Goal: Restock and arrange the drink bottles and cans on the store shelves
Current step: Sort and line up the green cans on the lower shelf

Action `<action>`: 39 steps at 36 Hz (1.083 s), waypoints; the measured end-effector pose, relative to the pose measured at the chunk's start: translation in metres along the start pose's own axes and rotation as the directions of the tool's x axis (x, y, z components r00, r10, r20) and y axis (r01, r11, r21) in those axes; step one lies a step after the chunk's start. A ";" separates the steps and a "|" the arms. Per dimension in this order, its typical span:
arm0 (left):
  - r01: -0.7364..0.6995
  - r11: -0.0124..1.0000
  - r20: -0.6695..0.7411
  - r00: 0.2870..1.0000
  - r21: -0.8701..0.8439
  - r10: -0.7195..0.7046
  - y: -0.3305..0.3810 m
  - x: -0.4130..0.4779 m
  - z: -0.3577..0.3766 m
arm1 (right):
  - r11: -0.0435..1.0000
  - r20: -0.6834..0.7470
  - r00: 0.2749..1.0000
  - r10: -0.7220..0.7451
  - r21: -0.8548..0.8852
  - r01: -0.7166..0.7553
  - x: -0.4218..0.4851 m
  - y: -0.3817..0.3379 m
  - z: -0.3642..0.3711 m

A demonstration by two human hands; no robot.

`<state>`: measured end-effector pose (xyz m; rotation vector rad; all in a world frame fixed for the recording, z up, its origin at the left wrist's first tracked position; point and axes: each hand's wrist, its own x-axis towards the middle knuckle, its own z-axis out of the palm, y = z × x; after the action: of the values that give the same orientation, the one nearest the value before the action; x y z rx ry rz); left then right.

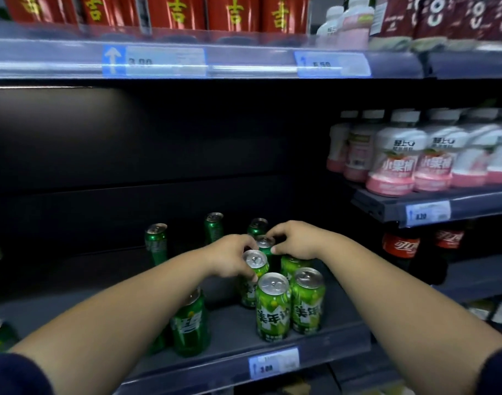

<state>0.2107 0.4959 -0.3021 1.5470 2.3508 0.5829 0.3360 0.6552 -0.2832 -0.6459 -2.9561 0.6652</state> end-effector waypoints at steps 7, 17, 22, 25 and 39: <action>0.075 0.991 0.003 0.997 -0.110 -0.075 0.009 0.007 0.012 | 0.999 -0.041 0.999 0.010 0.037 -0.008 -0.024 0.034 0.000; 0.196 0.882 0.003 0.977 -0.429 -0.215 0.011 0.008 0.017 | 0.916 -0.075 0.997 -0.013 0.400 0.042 -0.029 0.063 0.017; 0.213 0.850 -0.001 0.970 -0.482 -0.244 0.017 0.009 0.022 | 0.887 -0.026 0.999 -0.025 0.460 0.034 -0.026 0.065 0.015; 0.231 0.831 0.014 0.965 -0.506 -0.260 0.018 0.007 0.022 | 0.890 -0.002 1.000 -0.027 0.455 0.025 -0.025 0.064 0.012; 0.272 0.894 0.000 0.957 -0.356 -0.291 0.022 0.006 0.021 | 0.879 -0.015 1.000 0.021 0.477 -0.012 -0.031 0.062 0.017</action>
<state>0.2355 0.5129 -0.3107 1.0229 2.2897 0.9224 0.3864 0.6862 -0.3230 -0.6190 -2.6016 1.3179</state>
